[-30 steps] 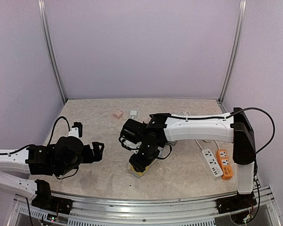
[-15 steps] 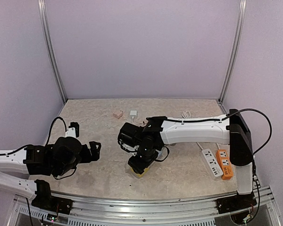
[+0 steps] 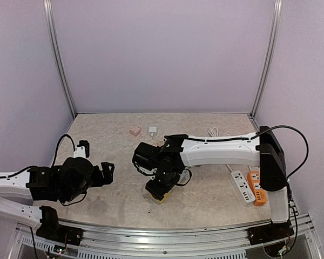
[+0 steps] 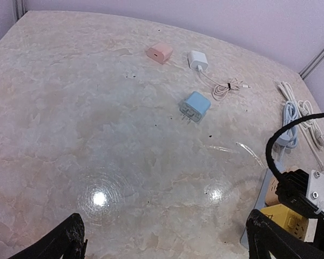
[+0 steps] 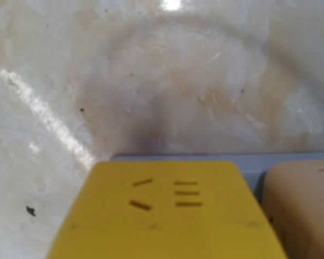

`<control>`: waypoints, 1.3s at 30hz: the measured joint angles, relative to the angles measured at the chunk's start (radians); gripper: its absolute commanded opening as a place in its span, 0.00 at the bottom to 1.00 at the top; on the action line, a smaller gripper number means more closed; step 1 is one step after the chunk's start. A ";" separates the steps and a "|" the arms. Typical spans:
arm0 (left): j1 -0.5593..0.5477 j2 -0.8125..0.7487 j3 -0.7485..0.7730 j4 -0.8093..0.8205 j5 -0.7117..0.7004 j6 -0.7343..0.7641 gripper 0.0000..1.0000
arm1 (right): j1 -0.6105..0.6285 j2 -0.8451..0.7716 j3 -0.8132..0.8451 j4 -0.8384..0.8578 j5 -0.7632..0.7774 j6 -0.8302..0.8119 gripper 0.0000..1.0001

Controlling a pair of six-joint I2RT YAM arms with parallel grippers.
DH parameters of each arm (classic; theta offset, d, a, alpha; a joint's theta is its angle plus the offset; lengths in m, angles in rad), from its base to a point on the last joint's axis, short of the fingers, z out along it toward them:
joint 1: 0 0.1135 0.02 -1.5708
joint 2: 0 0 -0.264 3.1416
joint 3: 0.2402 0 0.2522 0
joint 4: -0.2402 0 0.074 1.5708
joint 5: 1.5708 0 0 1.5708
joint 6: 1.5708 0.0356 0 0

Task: Insert the plug
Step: Insert the plug into the socket slot, then press the plug into the socket slot.

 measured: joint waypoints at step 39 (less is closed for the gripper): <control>0.000 -0.006 0.010 -0.026 -0.018 -0.006 0.99 | 0.000 0.063 0.128 -0.114 0.006 -0.038 0.54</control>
